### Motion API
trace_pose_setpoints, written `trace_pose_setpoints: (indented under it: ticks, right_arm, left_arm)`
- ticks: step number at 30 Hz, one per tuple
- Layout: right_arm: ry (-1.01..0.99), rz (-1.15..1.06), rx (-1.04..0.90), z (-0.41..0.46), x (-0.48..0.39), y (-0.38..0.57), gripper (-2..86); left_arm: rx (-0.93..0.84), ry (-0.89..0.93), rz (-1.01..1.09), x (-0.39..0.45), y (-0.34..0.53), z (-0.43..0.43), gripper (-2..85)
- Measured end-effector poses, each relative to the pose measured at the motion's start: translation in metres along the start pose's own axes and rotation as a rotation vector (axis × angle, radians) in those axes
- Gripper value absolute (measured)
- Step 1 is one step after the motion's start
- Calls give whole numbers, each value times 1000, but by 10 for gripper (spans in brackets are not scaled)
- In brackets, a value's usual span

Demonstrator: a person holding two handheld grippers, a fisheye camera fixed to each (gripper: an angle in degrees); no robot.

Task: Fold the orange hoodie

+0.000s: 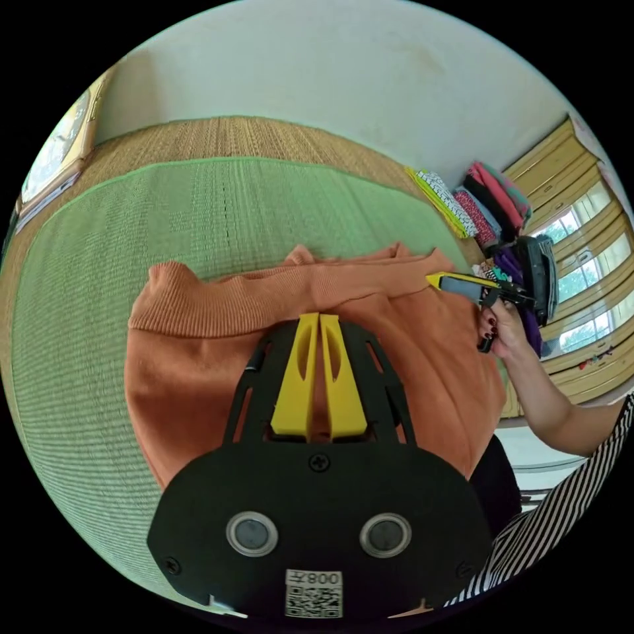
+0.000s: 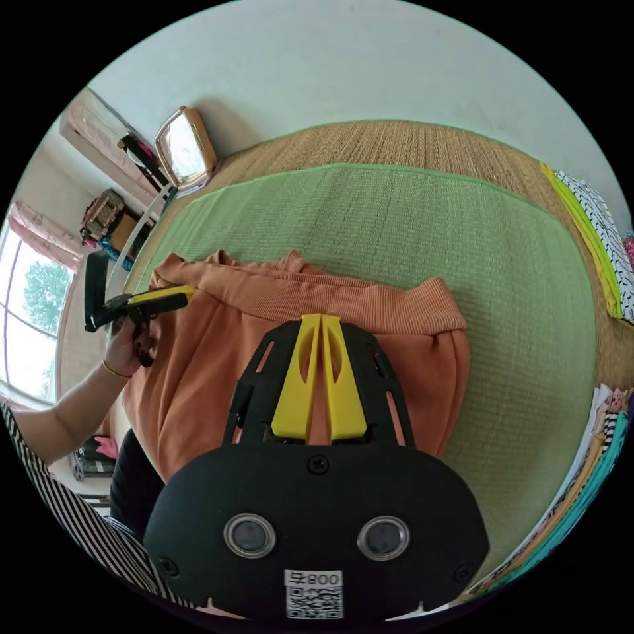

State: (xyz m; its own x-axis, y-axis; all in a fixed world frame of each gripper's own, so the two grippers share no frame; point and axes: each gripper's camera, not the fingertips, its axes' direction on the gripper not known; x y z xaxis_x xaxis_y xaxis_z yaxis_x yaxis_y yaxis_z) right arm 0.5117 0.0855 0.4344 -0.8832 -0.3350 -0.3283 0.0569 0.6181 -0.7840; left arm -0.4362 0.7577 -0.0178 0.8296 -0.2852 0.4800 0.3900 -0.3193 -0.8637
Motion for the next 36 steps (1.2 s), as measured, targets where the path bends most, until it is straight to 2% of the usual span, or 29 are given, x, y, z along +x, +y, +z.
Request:
trace_pose_setpoints:
  ticks: [6, 12, 15, 20, 23, 28, 36]
  right_arm:
    - [-23, 24, 11, -4, 9, 1, 1]
    - [-22, 41, 60, -49, 13, 42, 2]
    - [-31, 58, 50, -74, 18, 84, 4]
    - [-91, 204, 35, -114, 49, 185, 16]
    - [-193, 312, 48, -129, 72, 241, 37]
    - [-333, 379, 23, -124, 88, 289, 61]
    - [-346, 395, -22, -109, 91, 290, 25]
  left_arm:
    - [27, 9, -32, 0, 27, -11, 6]
    - [57, 53, -72, -4, 94, -65, 25]
    - [38, 39, -136, -12, 148, -92, 49]
    - [27, 59, -351, -40, 256, -131, 81]
    - [33, 141, -435, -51, 300, -135, 93]
    - [12, 222, -458, -55, 324, -123, 96]
    - [-59, 157, -435, -60, 323, -129, 54]
